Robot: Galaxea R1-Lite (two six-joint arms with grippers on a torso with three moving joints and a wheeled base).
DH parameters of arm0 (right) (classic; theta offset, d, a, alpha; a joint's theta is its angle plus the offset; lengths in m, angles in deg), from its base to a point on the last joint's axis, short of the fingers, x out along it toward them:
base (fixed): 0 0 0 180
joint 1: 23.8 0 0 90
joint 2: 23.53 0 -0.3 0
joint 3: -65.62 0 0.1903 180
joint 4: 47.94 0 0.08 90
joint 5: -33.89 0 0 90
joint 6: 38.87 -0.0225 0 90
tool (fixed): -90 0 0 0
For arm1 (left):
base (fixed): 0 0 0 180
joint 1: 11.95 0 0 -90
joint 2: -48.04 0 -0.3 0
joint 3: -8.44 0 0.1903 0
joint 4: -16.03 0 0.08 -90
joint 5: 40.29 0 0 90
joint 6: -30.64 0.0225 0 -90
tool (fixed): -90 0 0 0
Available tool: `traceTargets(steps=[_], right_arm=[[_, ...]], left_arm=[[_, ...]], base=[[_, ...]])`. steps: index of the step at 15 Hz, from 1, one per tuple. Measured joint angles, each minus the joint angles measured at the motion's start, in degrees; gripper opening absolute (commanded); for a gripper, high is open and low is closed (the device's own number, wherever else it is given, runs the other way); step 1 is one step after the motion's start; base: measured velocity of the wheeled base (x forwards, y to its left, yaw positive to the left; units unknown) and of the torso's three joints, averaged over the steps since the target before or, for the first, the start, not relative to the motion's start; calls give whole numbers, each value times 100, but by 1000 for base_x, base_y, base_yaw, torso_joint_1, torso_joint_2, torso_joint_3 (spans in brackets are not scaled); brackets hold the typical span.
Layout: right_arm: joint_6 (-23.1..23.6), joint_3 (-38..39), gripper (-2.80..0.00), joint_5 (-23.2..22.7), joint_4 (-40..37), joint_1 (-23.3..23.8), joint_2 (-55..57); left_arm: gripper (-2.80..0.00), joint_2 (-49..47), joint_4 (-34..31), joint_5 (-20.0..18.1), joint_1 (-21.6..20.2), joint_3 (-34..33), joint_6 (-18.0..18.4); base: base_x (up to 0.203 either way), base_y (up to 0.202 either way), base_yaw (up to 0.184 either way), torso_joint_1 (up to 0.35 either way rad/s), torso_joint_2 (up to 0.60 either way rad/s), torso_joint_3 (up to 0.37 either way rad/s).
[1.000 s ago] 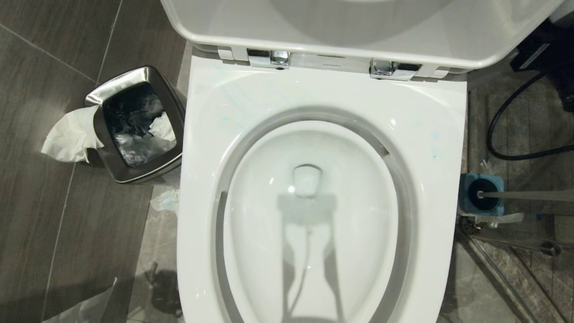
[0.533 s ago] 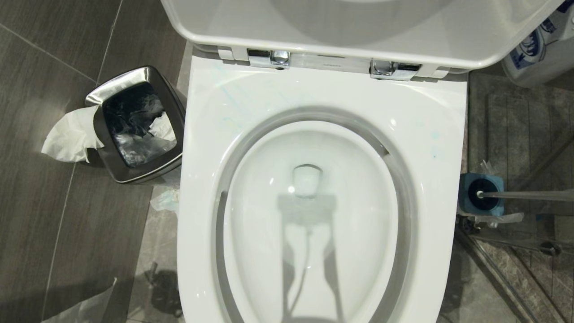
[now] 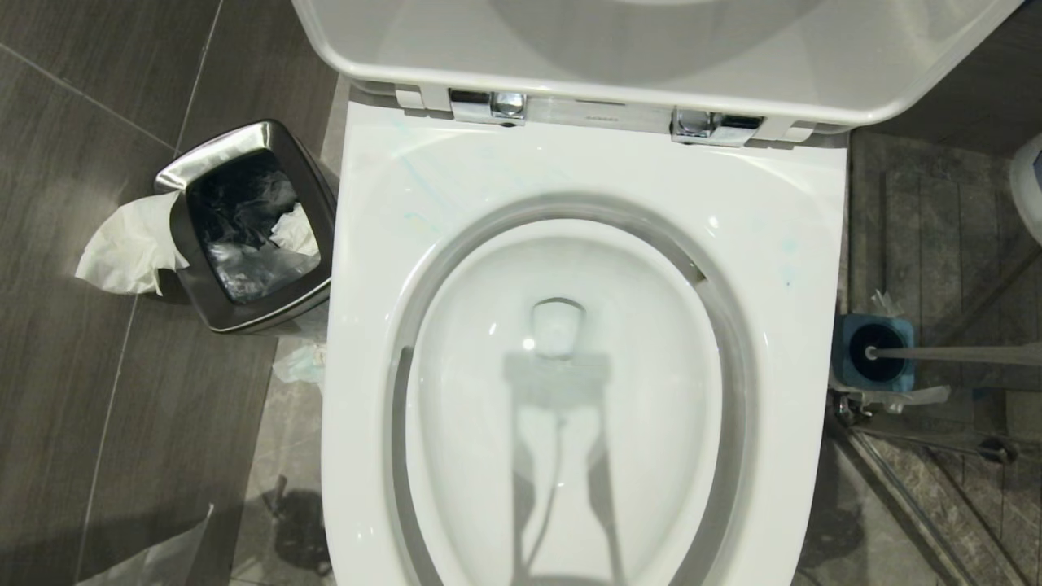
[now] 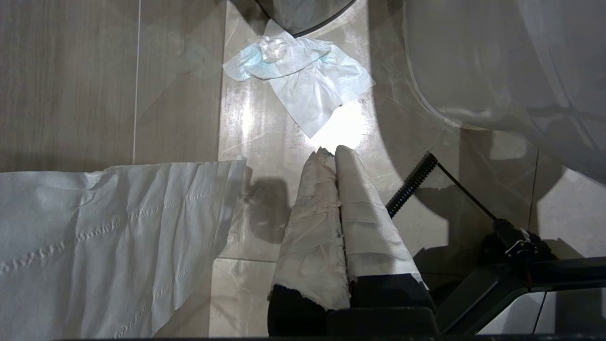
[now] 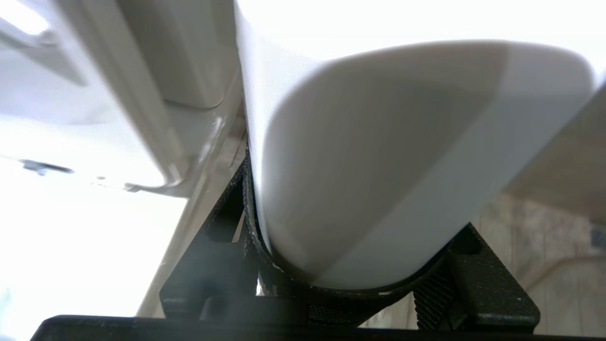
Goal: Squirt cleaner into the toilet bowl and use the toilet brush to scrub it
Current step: Pour in the cleaning agent
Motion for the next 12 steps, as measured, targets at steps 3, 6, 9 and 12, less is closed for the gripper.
traceTargets(steps=[3, 6, 9, 12], right_arm=[[-71, 129, -280, -36, -219, -2, -307], [-75, 249, -280, -44, -235, -9, -447], [-47, 213, -280, 15, -230, -9, -486], [218, 120, -280, 153, -224, -2, -510]], left_arm=[[-280, 0, 0, 2, 0, 0, 0], [-280, 0, 0, 0, 0, 0, 0], [-280, 0, 0, 0, 0, 0, 1], [-280, 0, 0, 0, 0, 0, 0]], base=[[0, 0, 0, 0, 0, 0], [0, 0, 0, 0, 0, 0], [0, 0, 0, 0, 0, 0], [0, 0, 0, 0, 0, 0]])
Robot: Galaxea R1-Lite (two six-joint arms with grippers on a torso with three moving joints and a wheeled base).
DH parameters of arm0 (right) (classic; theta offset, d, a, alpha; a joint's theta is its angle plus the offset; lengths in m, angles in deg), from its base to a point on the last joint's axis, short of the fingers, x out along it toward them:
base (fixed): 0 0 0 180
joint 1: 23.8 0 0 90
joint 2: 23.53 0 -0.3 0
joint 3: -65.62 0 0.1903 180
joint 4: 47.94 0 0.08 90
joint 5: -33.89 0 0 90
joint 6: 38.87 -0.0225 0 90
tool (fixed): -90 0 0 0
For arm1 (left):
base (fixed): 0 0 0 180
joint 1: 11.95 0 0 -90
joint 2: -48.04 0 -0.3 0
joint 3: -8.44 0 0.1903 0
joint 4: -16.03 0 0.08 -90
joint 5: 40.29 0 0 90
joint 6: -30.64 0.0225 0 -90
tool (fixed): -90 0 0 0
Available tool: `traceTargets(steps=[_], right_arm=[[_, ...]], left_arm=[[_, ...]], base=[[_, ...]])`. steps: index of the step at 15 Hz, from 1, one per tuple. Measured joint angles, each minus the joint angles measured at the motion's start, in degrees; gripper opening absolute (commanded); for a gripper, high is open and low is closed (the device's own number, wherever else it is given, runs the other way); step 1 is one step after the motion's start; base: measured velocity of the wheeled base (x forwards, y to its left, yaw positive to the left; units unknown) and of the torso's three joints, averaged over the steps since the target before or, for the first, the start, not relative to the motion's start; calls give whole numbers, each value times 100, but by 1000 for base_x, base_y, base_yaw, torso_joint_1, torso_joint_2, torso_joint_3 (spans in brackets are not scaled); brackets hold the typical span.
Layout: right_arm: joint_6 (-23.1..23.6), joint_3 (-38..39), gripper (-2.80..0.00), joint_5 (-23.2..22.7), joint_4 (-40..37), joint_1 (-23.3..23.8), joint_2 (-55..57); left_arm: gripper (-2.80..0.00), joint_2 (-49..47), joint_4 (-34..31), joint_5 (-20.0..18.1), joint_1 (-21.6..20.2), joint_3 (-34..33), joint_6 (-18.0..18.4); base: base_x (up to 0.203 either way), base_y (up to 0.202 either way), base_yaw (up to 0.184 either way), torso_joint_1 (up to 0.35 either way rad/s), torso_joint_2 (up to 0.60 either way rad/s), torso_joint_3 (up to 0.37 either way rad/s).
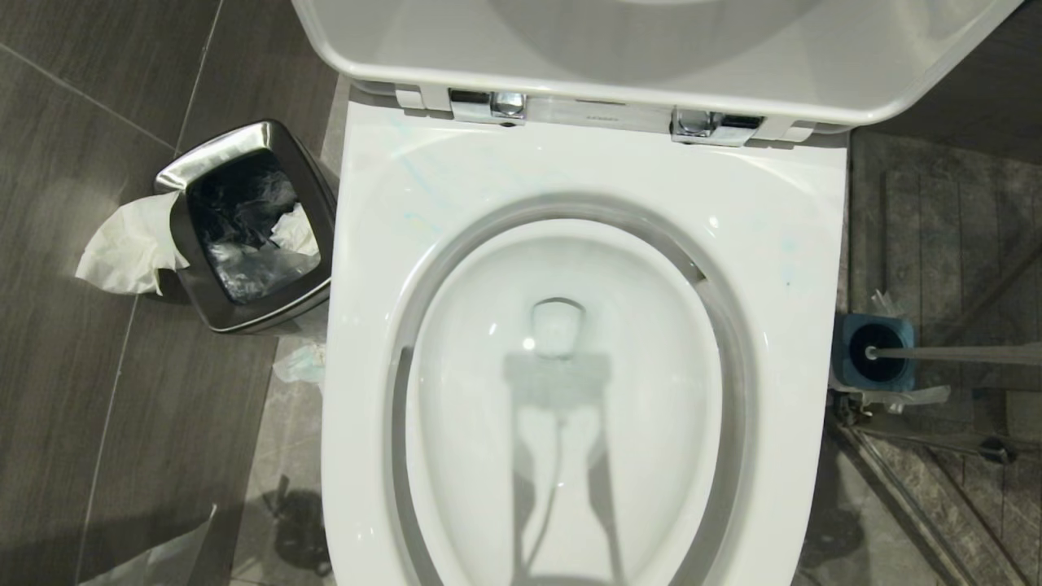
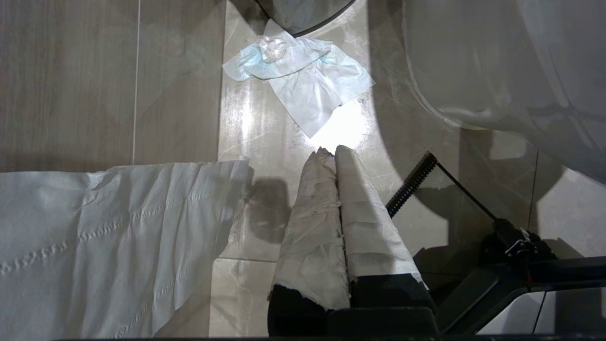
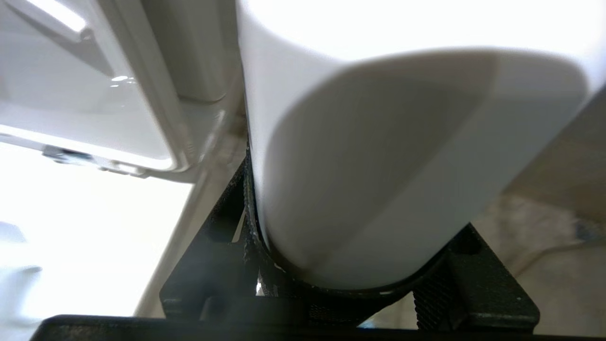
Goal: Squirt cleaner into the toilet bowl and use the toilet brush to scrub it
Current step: Pour in the cleaning agent
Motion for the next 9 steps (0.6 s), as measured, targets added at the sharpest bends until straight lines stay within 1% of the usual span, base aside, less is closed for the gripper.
traceTargets(steps=[1, 2, 6, 9], right_arm=[[61, -43, -280, 137, -6, 0, 0], [60, -68, -280, 179, -14, 0, 2], [-69, -205, -280, 204, -523, -6, 7], [-78, -282, -280, 209, -534, -6, 52]], left_arm=[[-280, 0, 0, 1, 0, 0, 0], [-280, 0, -2, 2, 0, 0, -1], [-280, 0, 0, 2, 0, 0, -2], [-280, 0, 0, 0, 0, 0, 1]], base=[[0, 0, 0, 0, 0, 0], [0, 0, 0, 0, 0, 0], [0, 0, 0, 0, 0, 0], [0, 0, 0, 0, 0, 0]])
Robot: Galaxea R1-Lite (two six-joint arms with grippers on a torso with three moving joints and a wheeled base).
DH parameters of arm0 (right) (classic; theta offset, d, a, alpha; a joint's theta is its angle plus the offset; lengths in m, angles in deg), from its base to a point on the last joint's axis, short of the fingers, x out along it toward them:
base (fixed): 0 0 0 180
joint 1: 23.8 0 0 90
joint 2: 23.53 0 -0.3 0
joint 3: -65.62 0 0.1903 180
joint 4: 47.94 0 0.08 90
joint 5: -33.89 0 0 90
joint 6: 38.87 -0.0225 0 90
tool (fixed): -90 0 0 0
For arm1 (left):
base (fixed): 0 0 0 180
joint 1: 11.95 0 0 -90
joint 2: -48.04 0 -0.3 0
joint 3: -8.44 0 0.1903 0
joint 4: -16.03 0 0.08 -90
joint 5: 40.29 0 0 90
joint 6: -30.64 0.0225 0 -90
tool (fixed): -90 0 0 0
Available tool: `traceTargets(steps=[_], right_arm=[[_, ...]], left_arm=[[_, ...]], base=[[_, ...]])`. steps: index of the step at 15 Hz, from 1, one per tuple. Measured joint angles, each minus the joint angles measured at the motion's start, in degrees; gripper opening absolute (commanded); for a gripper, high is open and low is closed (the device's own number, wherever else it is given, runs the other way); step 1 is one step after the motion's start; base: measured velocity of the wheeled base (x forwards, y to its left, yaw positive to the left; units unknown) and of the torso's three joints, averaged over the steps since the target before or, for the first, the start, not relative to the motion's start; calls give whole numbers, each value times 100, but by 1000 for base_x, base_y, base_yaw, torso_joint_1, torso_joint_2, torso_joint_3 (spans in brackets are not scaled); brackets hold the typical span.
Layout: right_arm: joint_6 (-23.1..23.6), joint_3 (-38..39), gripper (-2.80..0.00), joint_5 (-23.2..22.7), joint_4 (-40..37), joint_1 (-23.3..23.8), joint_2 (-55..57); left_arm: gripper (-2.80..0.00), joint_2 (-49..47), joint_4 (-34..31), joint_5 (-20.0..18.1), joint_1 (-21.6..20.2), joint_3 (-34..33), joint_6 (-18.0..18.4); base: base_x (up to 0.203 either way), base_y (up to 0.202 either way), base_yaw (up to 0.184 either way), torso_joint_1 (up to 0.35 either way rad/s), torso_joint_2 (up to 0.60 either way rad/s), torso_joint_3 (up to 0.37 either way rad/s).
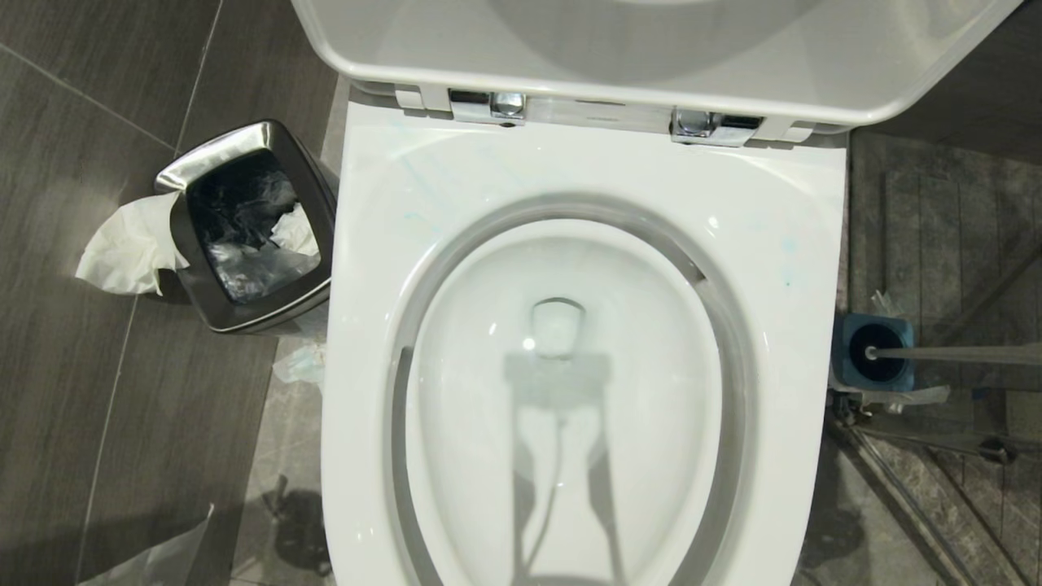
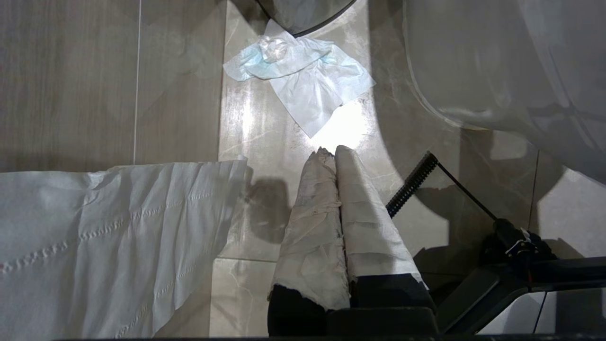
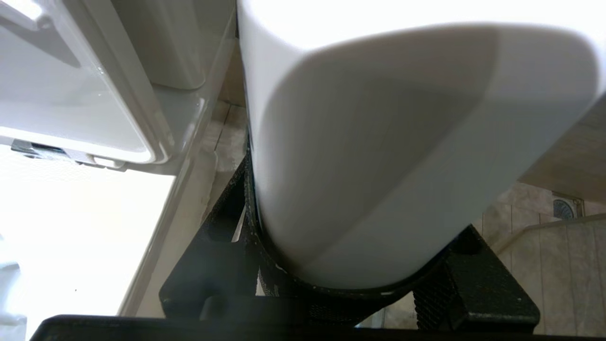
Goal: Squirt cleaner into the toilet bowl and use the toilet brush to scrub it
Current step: Pour in the cleaning agent
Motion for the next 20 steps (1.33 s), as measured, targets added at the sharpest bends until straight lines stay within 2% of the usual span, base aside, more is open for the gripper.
traceTargets(steps=[6, 20], right_arm=[[1, 6, -280, 4, -11, 6, 33], [56, 142, -280, -24, -26, 9, -47]], left_arm=[[-280, 0, 0, -24, 0, 0, 51], [-280, 0, -2, 27, 0, 0, 7]], base=[[0, 0, 0, 0, 1, 58], [0, 0, 0, 1, 3, 200]])
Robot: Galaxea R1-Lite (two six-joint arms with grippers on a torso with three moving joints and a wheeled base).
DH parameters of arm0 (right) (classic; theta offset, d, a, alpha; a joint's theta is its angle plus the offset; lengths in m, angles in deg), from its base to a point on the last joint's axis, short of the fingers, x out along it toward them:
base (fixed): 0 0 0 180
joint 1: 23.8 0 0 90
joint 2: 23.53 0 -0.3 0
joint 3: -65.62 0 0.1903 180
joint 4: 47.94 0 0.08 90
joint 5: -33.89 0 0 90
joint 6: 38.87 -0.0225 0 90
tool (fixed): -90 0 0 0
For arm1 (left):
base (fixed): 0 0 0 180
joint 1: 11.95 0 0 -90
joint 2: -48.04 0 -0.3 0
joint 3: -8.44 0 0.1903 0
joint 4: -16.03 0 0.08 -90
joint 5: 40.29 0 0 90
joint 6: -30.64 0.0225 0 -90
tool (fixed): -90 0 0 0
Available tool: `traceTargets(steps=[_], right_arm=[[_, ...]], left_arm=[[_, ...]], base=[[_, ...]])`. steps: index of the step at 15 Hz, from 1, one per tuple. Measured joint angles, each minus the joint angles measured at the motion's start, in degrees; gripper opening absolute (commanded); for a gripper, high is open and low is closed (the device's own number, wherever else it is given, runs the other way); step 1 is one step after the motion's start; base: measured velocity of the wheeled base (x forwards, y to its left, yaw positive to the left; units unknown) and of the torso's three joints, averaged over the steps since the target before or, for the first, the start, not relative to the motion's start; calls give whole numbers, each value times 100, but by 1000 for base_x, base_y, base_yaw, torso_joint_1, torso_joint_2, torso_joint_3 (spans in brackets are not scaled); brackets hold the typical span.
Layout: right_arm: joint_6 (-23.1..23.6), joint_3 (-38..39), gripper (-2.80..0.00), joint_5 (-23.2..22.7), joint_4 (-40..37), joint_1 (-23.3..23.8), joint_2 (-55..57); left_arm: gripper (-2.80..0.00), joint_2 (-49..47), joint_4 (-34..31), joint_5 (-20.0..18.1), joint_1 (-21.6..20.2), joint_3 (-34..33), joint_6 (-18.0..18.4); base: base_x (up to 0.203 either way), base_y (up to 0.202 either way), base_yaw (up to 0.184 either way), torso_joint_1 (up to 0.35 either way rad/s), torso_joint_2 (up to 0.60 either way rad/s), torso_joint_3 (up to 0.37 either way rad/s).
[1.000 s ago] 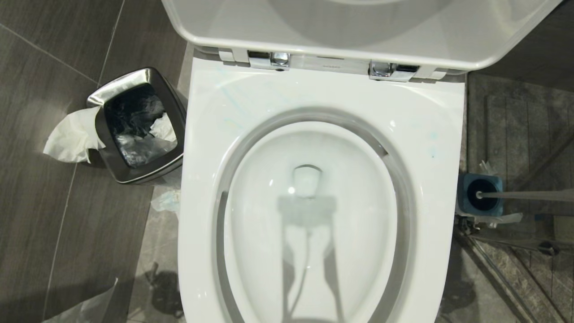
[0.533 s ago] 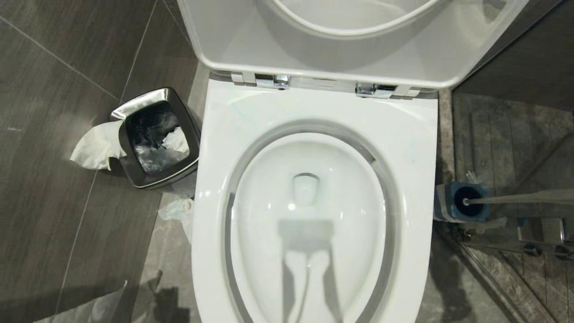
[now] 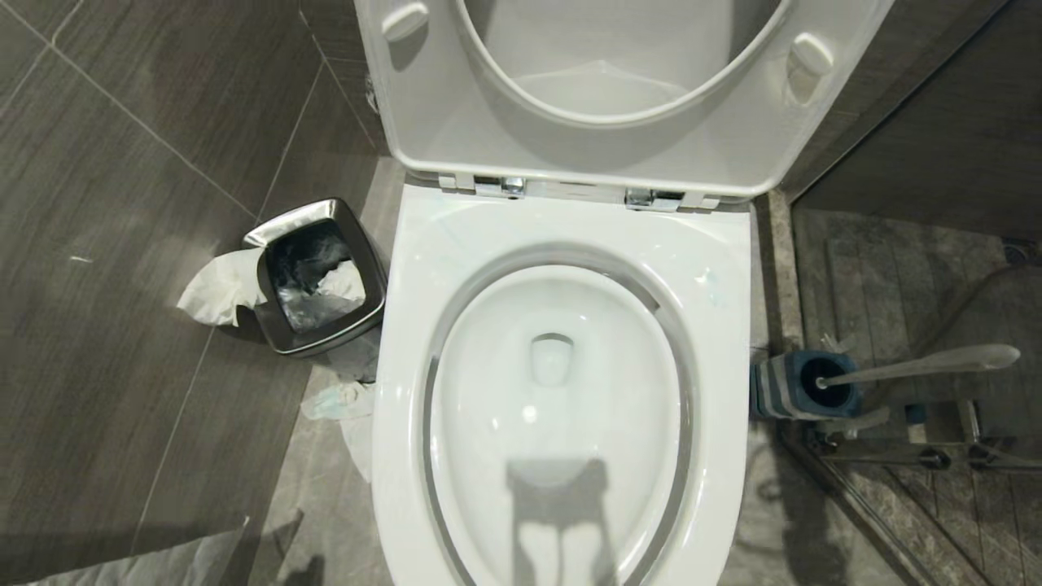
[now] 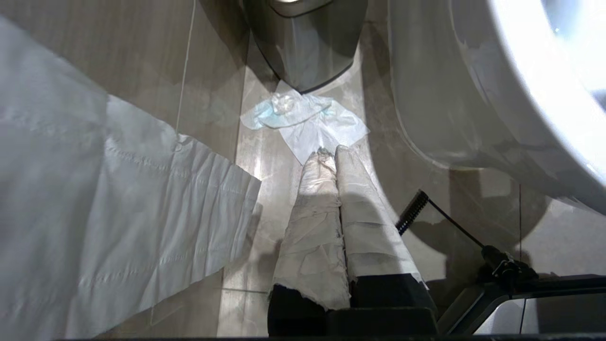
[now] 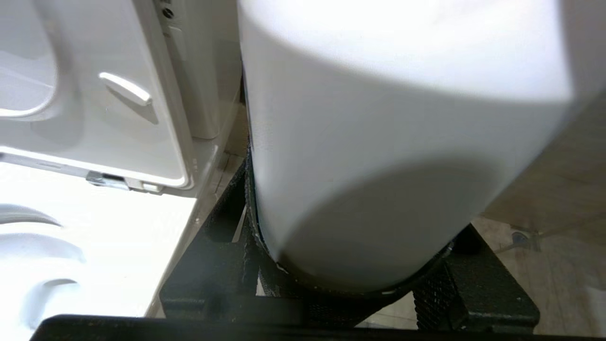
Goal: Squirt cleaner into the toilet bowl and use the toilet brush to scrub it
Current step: Pour in the cleaning agent
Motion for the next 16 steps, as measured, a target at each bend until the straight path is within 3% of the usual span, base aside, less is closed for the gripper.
traceTargets(steps=[12, 16], right_arm=[[244, 62, -280, -414, -463, -9, 13], [226, 76, -280, -410, -483, -9, 43]], left_arm=[[-280, 0, -9, 44, 0, 0, -7], [-280, 0, -9, 44, 0, 0, -5]], base=[[0, 0, 0, 2, 3, 201], [0, 0, 0, 3, 5, 58]])
